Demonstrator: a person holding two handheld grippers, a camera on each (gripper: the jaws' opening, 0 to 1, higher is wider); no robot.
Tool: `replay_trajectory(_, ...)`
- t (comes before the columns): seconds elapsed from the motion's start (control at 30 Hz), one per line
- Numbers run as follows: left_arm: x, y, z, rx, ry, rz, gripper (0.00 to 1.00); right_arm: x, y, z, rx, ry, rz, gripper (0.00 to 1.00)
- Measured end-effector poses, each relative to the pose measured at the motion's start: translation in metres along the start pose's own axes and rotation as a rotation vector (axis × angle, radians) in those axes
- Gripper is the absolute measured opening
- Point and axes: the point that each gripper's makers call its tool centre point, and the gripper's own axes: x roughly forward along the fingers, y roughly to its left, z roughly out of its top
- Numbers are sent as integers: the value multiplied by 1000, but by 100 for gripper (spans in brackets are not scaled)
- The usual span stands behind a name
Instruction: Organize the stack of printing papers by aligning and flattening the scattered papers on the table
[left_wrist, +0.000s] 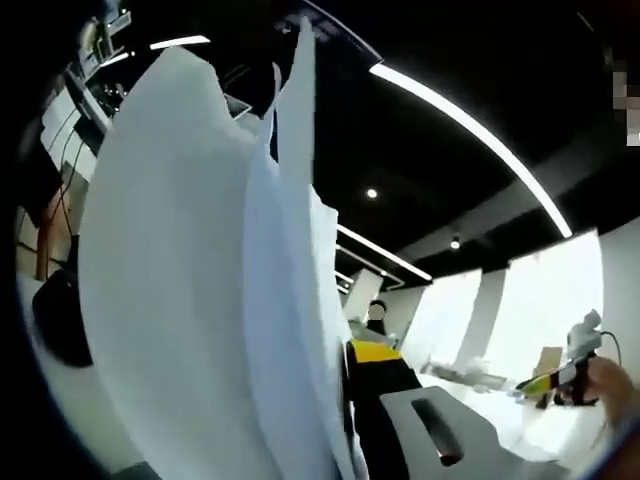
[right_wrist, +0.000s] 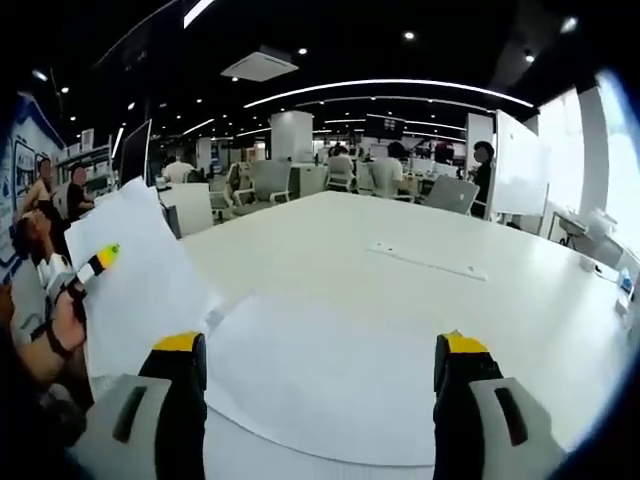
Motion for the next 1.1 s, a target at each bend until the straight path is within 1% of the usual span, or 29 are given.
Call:
replay_trajectory(0.13, 0, -1, 1, -15, -3, -1, 7, -3, -3, -8, 5, 11, -2, 89)
replay_trajectory(0.23, -4, 2, 8, -53, -45, 8, 7, -7, -9, -12, 7, 18, -11, 89)
replay_trajectory(0.33, -4, 3, 9, -71, -50, 11, 7, -10, -17, -17, 17, 23, -27, 89)
replay_trajectory(0.57, -4, 1, 8, -78, -49, 9, 7, -22, -17, -23, 15, 26, -37, 90)
replay_trajectory(0.87, -4, 2, 8, -93, -48, 10, 7, -27, -32, -34, 27, 38, -62, 90)
replay_trajectory(0.93, -3, 2, 8, -95, -48, 11, 7, -26, -33, -37, 31, 35, -57, 90)
replay_trajectory(1.1, -3, 2, 8, -88, -49, 6, 8, -25, -30, -36, 41, 8, -42, 90)
